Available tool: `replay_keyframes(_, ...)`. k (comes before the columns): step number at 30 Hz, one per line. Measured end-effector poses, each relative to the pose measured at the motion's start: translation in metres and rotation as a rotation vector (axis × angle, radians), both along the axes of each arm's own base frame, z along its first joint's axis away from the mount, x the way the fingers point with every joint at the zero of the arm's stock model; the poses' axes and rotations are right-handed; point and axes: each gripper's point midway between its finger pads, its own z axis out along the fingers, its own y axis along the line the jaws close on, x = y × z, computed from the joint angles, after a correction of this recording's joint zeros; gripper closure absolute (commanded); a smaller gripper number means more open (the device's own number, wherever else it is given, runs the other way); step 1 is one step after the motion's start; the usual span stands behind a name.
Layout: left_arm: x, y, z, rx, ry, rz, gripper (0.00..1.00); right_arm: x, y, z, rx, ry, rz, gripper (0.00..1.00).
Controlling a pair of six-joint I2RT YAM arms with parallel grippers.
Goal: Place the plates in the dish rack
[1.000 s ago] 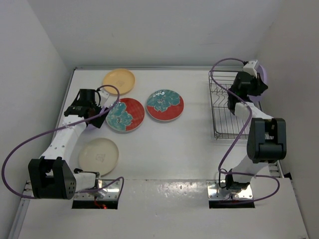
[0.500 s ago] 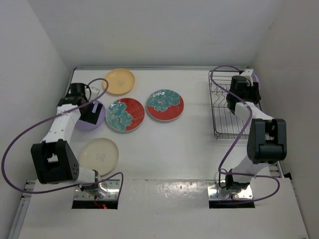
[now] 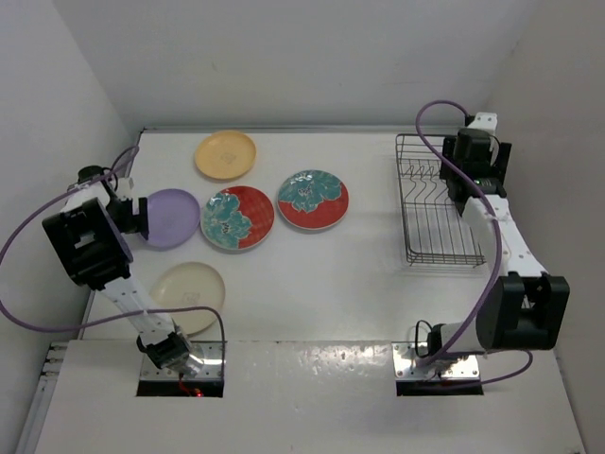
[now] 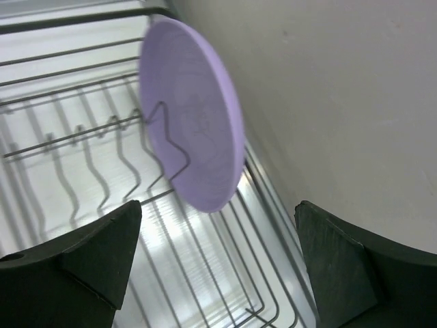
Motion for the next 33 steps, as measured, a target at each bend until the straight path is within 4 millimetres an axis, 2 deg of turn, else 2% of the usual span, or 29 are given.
replay_keyframes(3,0.014,0.004,-0.024,-0.065,0.006,0.01,0.04,-0.003,0.016,0.009,0.031,-0.018,0.059,0.07)
replay_keyframes(5,0.02,0.002,-0.031,-0.087,-0.003,0.014,0.18,-0.006,0.025,0.014,0.045,-0.024,0.09,0.07)
replay_keyframes(6,0.023,0.002,-0.033,-0.095,-0.01,0.018,0.37,-0.008,0.029,0.015,0.05,-0.023,0.101,0.07)
replay_keyframes(8,0.028,0.002,-0.036,-0.109,-0.02,0.022,0.55,-0.011,0.037,0.019,0.054,-0.029,0.124,0.07)
replay_keyframes(9,0.03,0.001,-0.037,-0.116,-0.025,0.019,0.74,-0.013,0.04,0.019,0.055,-0.03,0.131,0.07)
replay_keyframes(11,0.033,0.0,-0.037,-0.124,-0.039,0.023,0.95,-0.02,0.046,0.02,0.058,-0.03,0.151,0.07)
replay_keyframes(12,0.037,0.0,-0.033,-0.134,-0.059,0.019,1.0,-0.023,0.049,0.02,0.058,-0.03,0.159,0.06)
replay_keyframes(14,0.042,0.005,-0.027,-0.12,-0.079,0.009,1.0,-0.029,0.054,0.023,0.06,-0.037,0.177,0.06)
replay_keyframes(18,0.036,0.01,-0.025,-0.153,-0.089,0.03,1.0,-0.034,0.065,0.032,0.064,-0.057,0.225,0.06)
replay_keyframes(21,0.032,0.017,-0.012,-0.161,-0.116,0.035,1.0,-0.036,0.079,0.032,0.092,-0.049,0.295,0.05)
replay_keyframes(23,0.032,0.021,0.013,-0.129,-0.152,0.015,1.0,-0.035,0.098,0.028,0.134,-0.026,0.39,0.06)
replay_keyframes(24,0.036,0.021,0.032,-0.1,-0.184,-0.004,1.0,-0.035,0.111,0.028,0.162,-0.014,0.454,0.06)
replay_keyframes(26,0.05,0.017,0.082,-0.027,-0.281,-0.059,1.0,-0.035,0.141,0.03,0.219,0.002,0.584,0.06)
replay_keyframes(28,0.073,-0.005,0.152,0.057,-0.429,-0.153,1.0,-0.035,0.179,0.038,0.271,0.005,0.725,0.06)
replay_keyframes(29,0.084,-0.024,0.184,0.089,-0.504,-0.211,1.0,-0.035,0.199,0.043,0.303,0.003,0.789,0.06)
replay_keyframes(30,0.095,-0.051,0.218,0.115,-0.585,-0.283,1.0,-0.035,0.225,0.05,0.347,-0.009,0.862,0.06)
replay_keyframes(31,0.103,-0.09,0.251,0.126,-0.669,-0.378,1.0,-0.035,0.244,0.056,0.388,-0.021,0.917,0.06)
replay_keyframes(33,0.109,-0.168,0.296,0.103,-0.792,-0.565,1.0,-0.035,0.287,0.07,0.487,-0.064,1.027,0.06)
